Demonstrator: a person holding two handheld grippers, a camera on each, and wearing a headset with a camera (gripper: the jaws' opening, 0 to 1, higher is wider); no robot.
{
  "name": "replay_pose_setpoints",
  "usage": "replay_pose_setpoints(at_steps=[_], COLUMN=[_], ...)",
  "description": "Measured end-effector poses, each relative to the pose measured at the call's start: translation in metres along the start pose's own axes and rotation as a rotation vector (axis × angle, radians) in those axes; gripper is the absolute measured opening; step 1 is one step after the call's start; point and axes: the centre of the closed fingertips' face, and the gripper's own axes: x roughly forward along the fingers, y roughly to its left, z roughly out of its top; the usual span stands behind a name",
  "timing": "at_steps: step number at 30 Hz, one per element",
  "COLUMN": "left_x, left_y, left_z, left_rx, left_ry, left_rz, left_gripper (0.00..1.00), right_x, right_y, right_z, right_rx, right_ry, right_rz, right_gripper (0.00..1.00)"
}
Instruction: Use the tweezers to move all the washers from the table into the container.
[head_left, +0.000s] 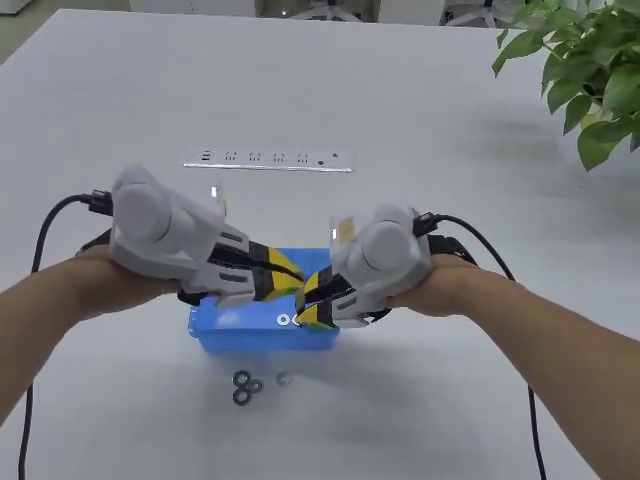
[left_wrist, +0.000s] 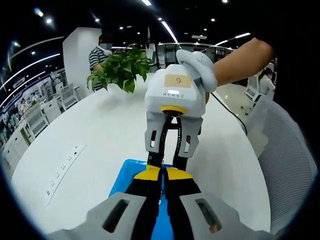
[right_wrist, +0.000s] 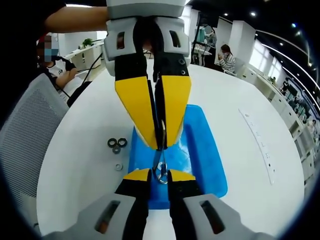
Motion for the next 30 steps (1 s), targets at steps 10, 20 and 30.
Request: replay_pose_setpoints(at_steps=[10,20,30], left_x=[-0.007,-0.015,-0.025], left_y=[0.002,0.000,-0.006], left_z=[0.008,0.016,0.023], left_rx=[-0.005,-0.002,0.012], left_ry=[-0.015,-0.023,-0.007], left_rz=[0.017,0.025,0.026], left_gripper=[0.05,0.05,0.06], right_x=[-0.008,-0.023,-0.042], right_y=[-0.001,-0.003,0.005], right_z=[0.004,0.003,0.005], right_rx=[0.014,0.053,0.122], right_ry=[-0.008,-0.013,-0.048], right_rz=[-0.027,-0.065,-0.085], right_gripper=[0.21,0.27,0.37])
